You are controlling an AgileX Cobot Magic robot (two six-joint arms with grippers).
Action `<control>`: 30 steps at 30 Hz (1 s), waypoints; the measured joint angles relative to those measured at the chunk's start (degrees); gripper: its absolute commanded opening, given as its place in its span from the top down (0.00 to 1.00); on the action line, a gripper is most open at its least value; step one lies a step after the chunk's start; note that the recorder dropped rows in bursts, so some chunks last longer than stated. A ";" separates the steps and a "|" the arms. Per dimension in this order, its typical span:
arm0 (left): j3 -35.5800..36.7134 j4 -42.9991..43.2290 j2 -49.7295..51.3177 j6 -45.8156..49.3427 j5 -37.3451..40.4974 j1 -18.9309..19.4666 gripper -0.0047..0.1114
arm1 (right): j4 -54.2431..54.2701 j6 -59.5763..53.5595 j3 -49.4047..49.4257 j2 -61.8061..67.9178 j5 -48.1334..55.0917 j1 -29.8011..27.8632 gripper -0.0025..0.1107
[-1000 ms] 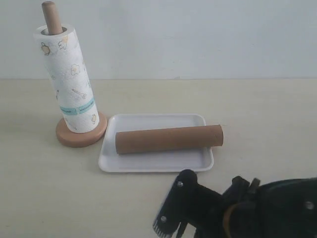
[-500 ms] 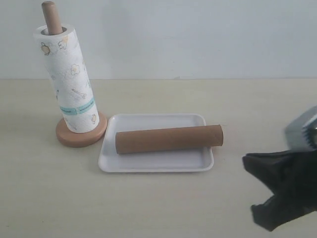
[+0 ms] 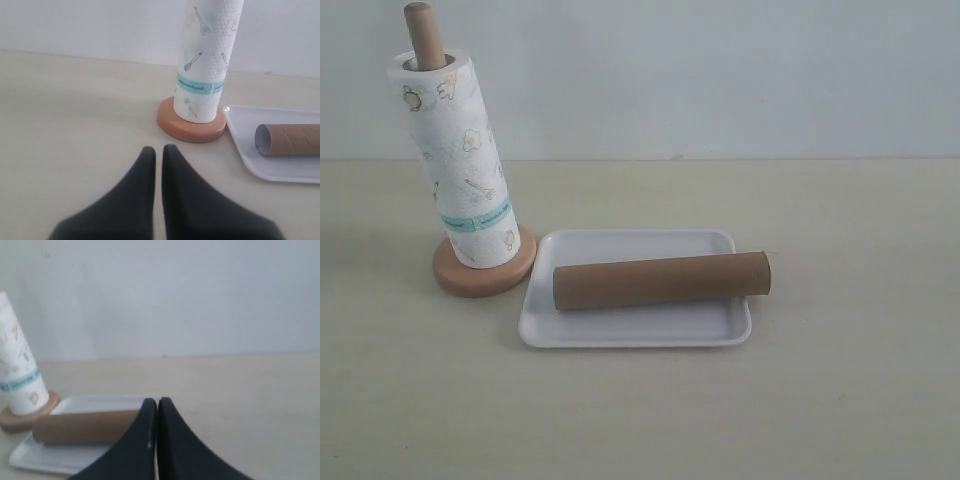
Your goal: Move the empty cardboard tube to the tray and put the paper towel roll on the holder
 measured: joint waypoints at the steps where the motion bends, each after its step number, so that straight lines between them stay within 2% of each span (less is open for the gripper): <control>1: 0.00 0.00 0.00 0.00 0.00 0.00 0.92 | -0.01 0.46 0.00 -1.38 -0.43 -0.79 0.98; 9: 0.00 0.00 0.00 0.00 0.00 0.00 0.92 | 0.03 5.07 0.00 -9.17 -1.19 -8.12 0.98; 22: 0.00 0.00 0.00 0.00 0.00 0.00 0.92 | 0.27 15.58 0.00 -9.64 -1.05 -8.80 0.98; 24: 0.00 0.00 0.00 0.00 0.00 0.00 0.92 | 5.01 11.96 0.00 -11.47 0.79 -8.80 0.98; 26: 0.00 0.00 0.00 0.00 0.00 0.00 0.92 | 18.91 -0.28 0.00 -13.86 5.74 -8.80 0.98; 27: 0.00 0.00 0.00 0.00 0.00 0.00 0.92 | 30.18 -12.91 0.00 -14.48 10.24 -8.80 0.98; 28: 0.00 0.00 0.00 0.00 0.00 0.00 0.92 | 36.74 -23.07 0.00 -14.62 13.70 -8.80 0.98; 30: 0.00 0.00 0.00 0.00 0.00 0.00 0.92 | 44.48 -36.16 0.26 -14.61 18.62 -8.92 0.98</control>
